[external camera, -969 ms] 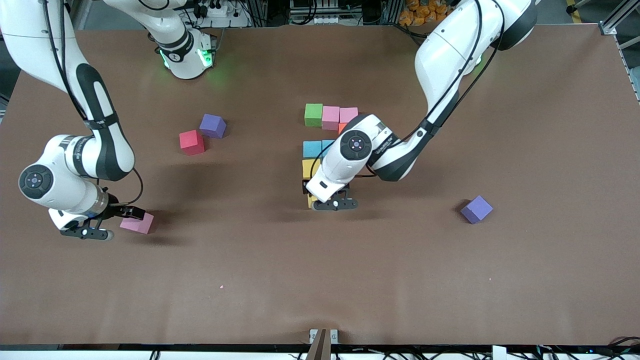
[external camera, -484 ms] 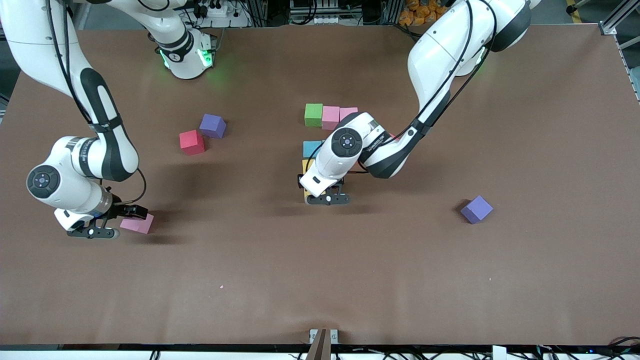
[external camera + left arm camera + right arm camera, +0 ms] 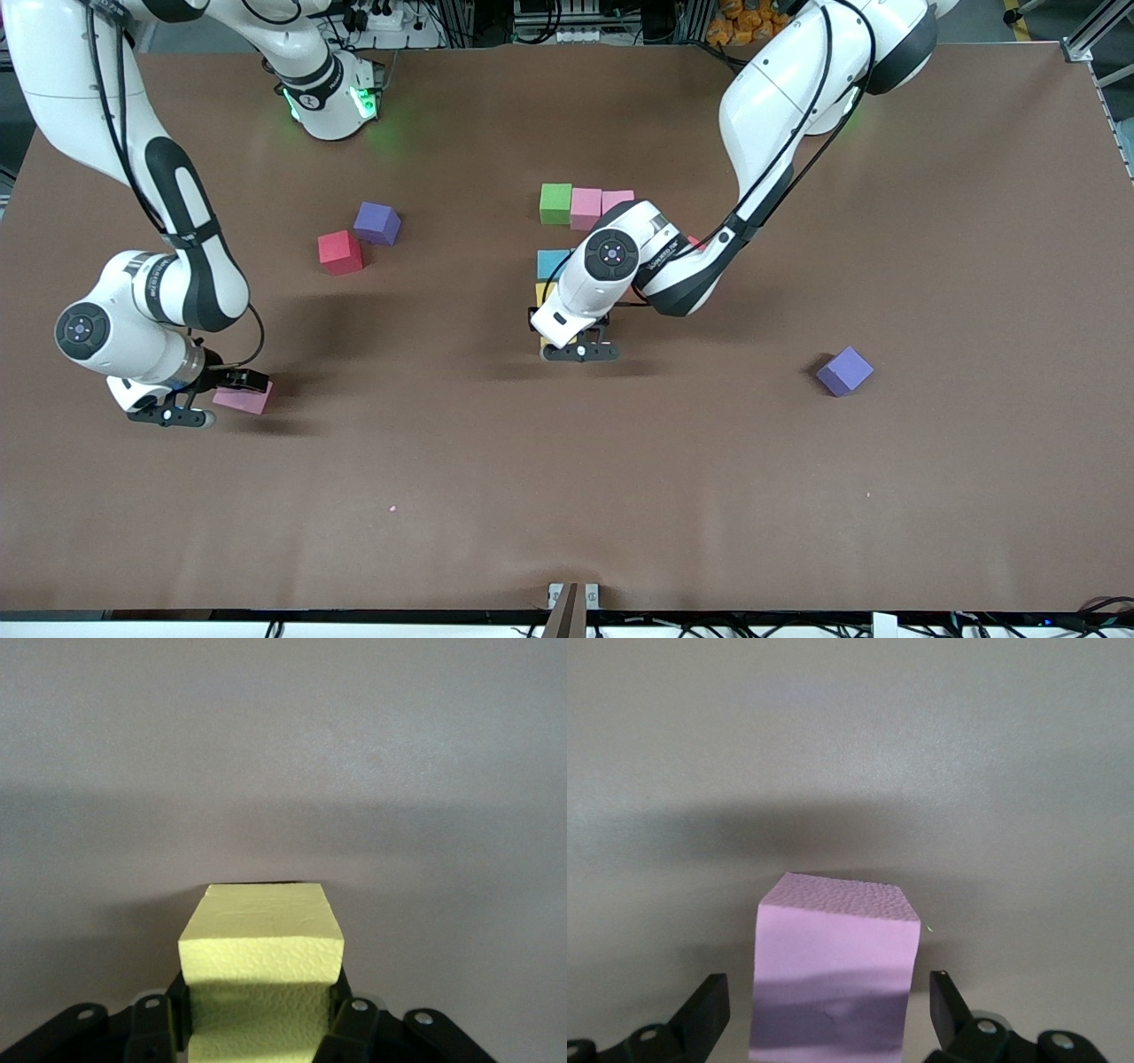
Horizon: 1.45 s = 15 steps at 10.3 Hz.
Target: Form number 2 with 11 blocks
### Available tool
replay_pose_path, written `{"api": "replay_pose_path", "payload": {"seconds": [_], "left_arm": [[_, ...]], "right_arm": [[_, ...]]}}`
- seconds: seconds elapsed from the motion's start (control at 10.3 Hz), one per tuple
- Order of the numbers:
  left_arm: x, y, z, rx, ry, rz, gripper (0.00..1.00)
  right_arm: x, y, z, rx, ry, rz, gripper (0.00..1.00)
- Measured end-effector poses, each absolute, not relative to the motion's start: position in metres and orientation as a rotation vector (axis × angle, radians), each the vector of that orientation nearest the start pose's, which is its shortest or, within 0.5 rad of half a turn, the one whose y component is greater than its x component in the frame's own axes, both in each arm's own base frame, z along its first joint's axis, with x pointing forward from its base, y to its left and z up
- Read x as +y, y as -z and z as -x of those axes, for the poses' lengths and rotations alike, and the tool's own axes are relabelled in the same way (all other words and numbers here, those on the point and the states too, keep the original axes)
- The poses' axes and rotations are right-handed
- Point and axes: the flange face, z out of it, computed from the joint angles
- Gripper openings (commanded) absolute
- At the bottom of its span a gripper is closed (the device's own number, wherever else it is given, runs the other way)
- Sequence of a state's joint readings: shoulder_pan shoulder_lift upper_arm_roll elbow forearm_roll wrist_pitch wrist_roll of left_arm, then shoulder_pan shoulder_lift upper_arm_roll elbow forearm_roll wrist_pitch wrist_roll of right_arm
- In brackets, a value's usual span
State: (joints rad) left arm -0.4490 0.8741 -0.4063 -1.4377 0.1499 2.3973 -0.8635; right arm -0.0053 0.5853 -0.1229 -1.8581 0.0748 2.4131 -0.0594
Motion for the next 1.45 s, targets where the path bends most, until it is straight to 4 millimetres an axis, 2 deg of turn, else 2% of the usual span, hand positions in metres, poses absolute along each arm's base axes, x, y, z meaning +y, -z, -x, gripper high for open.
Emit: {"api": "replay_pose_path", "payload": {"seconds": [0.1, 0.19, 0.29, 0.39, 0.68, 0.87, 0.97, 1.16, 1.45], "left_arm": [[-0.513, -0.211, -0.53, -0.104, -0.072, 3.379, 0.63], [-0.513, -0.211, -0.53, -0.103, -0.073, 3.378, 0.72], [-0.513, -0.211, -0.53, -0.103, -0.074, 3.378, 0.72], [-0.514, -0.211, -0.529, -0.101, -0.074, 3.378, 0.72], [-0.516, -0.211, -0.528, -0.097, -0.072, 3.38, 0.72], [-0.516, -0.211, -0.528, -0.096, -0.072, 3.38, 0.73], [-0.516, -0.211, -0.528, -0.096, -0.072, 3.38, 1.0], [-0.517, -0.212, -0.527, -0.094, -0.07, 3.381, 1.0], [-0.523, -0.223, -0.527, -0.083, -0.047, 3.395, 1.0]], "right_arm": [[-0.078, -0.198, -0.633, 0.17, -0.05, 3.153, 1.0], [-0.08, -0.196, -0.633, 0.175, -0.054, 3.154, 0.87], [-0.082, -0.195, -0.633, 0.178, -0.054, 3.154, 0.6], [-0.082, -0.195, -0.634, 0.18, -0.054, 3.154, 0.48], [-0.082, -0.196, -0.635, 0.183, -0.049, 3.154, 0.48], [-0.074, -0.2, -0.64, 0.225, -0.033, 3.147, 0.5], [-0.062, -0.204, -0.644, 0.254, -0.031, 3.142, 0.5], [-0.026, -0.214, -0.653, 0.33, -0.068, 3.13, 0.52], [0.045, -0.236, -0.666, 0.465, -0.055, 3.111, 0.52]]}}
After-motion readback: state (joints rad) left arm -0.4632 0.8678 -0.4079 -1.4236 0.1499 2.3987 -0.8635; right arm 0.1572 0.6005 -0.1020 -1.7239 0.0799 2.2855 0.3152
